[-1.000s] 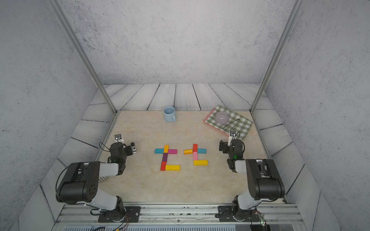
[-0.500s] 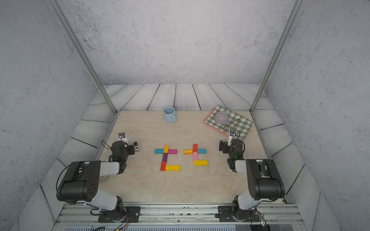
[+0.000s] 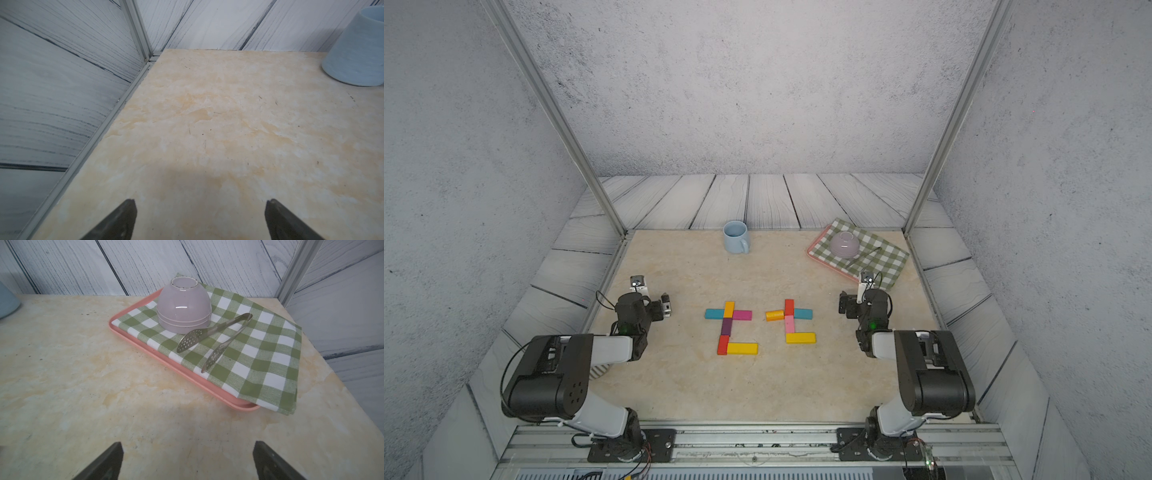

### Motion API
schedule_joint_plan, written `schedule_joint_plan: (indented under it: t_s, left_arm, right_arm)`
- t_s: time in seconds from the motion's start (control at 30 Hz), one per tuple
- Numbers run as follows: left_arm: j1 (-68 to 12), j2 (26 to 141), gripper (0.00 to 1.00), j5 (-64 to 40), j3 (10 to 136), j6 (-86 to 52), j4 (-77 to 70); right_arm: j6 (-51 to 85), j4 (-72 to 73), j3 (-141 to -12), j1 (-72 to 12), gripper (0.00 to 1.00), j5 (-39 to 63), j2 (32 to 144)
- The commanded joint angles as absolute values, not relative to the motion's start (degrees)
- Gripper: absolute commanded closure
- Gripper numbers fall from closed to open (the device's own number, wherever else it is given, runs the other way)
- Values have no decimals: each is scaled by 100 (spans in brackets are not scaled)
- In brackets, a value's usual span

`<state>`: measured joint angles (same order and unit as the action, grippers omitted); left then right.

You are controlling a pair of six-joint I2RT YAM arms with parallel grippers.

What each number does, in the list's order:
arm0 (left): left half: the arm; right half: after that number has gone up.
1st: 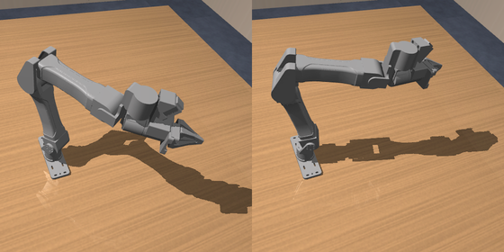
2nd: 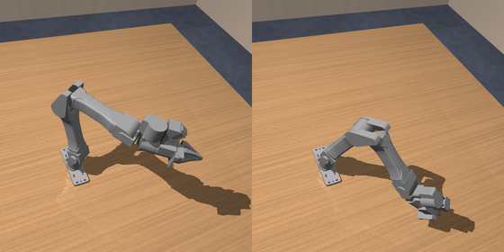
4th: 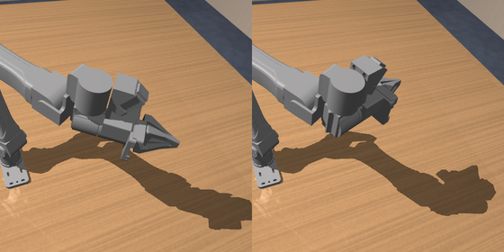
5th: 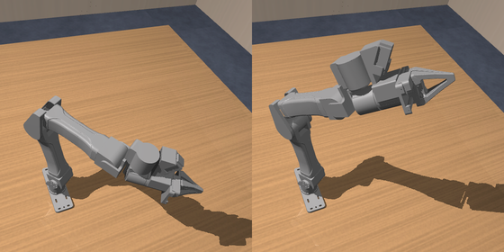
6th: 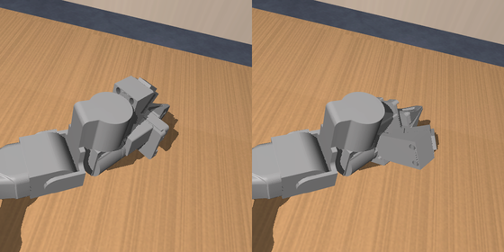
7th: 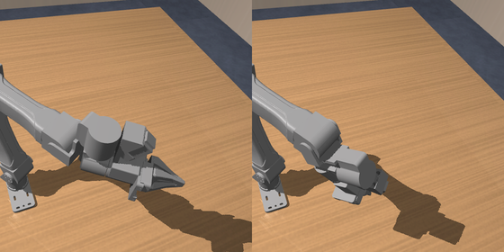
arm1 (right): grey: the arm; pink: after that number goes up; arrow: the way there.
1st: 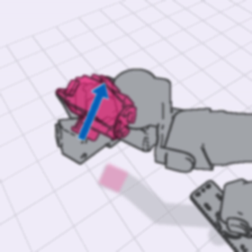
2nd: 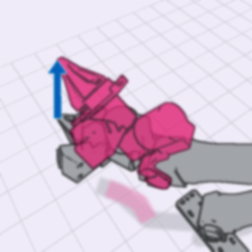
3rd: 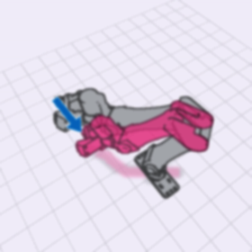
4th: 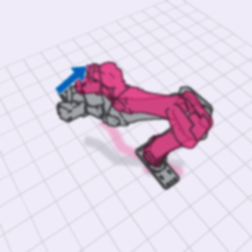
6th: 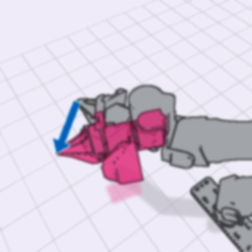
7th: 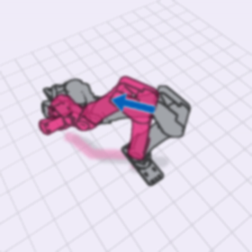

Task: Assemble the letter t with building blocks
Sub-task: Reset both arms

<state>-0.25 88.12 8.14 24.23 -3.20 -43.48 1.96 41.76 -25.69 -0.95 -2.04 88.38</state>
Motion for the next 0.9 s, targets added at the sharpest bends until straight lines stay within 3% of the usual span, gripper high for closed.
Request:
schedule_joint_plan:
  t_s: [0.0,0.87]
  left_arm:
    - [-119,8749,1,1038,2540,-273,-4343]
    - [-146,8754,1,1102,2540,-263,-4365]
  right_arm:
    - [176,4147,-2634,-71,1,-176,8782]
    - [171,4157,-2626,-76,1,-176,8780]
